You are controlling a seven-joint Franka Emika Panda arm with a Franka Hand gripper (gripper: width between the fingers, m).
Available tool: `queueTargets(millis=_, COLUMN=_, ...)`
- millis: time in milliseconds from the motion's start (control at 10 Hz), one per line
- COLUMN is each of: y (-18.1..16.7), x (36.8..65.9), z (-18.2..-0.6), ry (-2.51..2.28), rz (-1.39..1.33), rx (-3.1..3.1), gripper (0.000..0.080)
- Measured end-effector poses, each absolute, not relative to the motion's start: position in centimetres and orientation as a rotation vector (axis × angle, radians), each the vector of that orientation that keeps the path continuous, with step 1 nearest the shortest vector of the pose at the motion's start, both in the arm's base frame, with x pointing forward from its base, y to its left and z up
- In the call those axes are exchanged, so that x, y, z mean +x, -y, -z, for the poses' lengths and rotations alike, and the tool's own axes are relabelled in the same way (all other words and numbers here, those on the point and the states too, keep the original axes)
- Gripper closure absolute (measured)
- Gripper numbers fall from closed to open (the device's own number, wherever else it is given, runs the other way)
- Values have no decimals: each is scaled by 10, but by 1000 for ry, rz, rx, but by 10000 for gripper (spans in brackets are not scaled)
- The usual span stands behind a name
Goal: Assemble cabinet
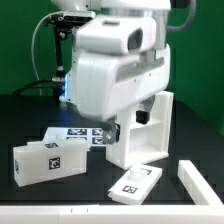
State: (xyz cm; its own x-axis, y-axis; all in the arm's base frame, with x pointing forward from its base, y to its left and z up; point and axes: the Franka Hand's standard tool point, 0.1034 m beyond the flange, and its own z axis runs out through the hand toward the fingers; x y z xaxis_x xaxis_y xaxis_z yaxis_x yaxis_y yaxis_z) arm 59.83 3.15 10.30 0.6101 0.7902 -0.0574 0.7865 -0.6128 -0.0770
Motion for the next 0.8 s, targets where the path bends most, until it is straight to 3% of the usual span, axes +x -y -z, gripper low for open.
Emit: queueTargets(millis=800, y=-34, x=602, z=-91, ry=1418, rz=-62, rx=-2768, gripper=3)
